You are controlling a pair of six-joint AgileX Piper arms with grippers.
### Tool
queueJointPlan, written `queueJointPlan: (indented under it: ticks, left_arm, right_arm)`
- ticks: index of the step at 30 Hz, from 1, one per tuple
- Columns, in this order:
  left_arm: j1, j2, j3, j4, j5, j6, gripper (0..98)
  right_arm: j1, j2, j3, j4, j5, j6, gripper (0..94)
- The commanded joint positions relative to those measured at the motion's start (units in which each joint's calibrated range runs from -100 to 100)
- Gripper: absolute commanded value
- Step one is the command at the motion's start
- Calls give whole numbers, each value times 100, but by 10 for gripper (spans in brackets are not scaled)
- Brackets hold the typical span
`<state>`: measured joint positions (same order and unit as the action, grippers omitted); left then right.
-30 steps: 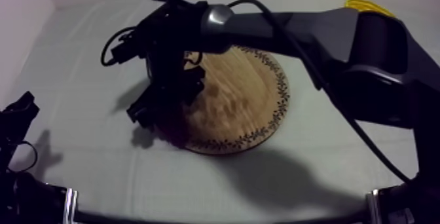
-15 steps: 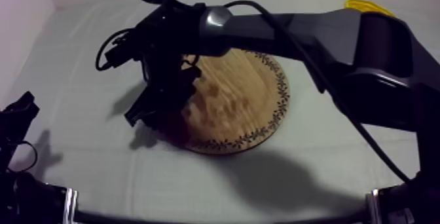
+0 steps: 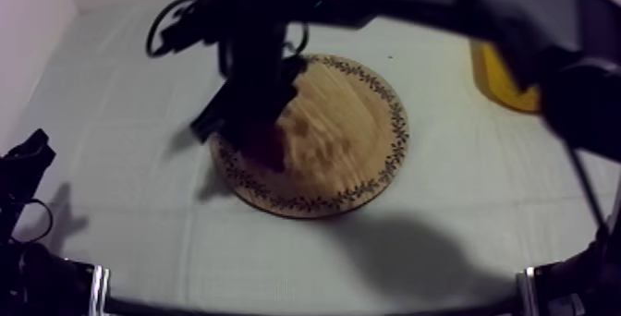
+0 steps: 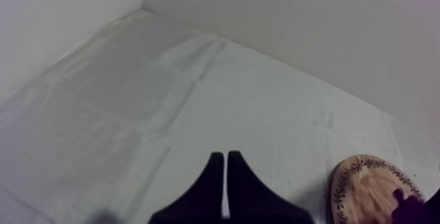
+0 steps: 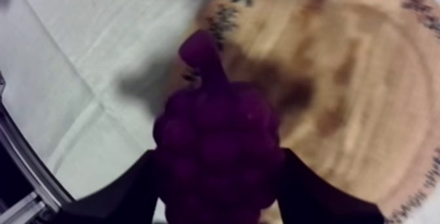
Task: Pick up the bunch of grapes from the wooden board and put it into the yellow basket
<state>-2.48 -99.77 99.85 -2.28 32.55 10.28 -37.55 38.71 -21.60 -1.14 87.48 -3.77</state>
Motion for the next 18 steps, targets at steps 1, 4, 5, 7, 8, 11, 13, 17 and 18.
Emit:
queueJointPlan:
  ticks: [1, 4, 5, 7, 8, 11, 13, 17, 18]
  left_arm:
    - [-1, 3, 4, 1, 3, 0, 0]
    - [-1, 3, 4, 1, 3, 0, 0]
    - [-1, 3, 4, 1, 3, 0, 0]
    - [-1, 3, 4, 1, 3, 0, 0]
    - [-1, 3, 4, 1, 3, 0, 0]
    - [-1, 3, 4, 1, 3, 0, 0]
    - [-1, 3, 4, 1, 3, 0, 0]
    - [-1, 3, 4, 1, 3, 0, 0]
    - [-1, 3, 4, 1, 3, 0, 0]
  right_arm:
    - [141, -563, 396, 36, 5, 16, 245]
    - [418, -1098, 744, 108, 19, 41, 251]
    - [542, -1268, 830, 122, 21, 54, 254]
    - [831, -1575, 942, 135, 54, 85, 261]
    - [990, -1706, 969, 141, 85, 105, 264]
    - [1480, -2001, 971, 187, 174, 162, 270]
    - [1818, -2110, 917, 242, 220, 208, 274]
    - [2548, -2132, 711, 342, 266, 296, 297]
    - [2738, -2098, 644, 353, 284, 323, 299]
